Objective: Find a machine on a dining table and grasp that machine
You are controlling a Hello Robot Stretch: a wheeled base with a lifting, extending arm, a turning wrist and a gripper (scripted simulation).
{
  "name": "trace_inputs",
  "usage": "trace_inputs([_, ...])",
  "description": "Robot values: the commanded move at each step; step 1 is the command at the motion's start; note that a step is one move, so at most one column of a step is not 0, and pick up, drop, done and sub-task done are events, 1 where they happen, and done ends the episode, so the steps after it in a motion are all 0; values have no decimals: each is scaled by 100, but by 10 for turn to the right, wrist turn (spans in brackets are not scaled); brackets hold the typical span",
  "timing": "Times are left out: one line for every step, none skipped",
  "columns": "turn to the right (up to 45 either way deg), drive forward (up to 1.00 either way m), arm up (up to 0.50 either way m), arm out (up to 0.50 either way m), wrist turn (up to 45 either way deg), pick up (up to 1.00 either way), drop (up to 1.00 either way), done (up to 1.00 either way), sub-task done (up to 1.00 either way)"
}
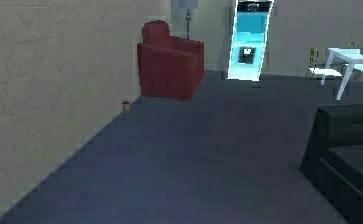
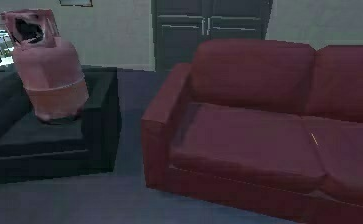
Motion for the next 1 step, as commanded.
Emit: trace_inputs([180,0,0,0,0,0,0,0,0])
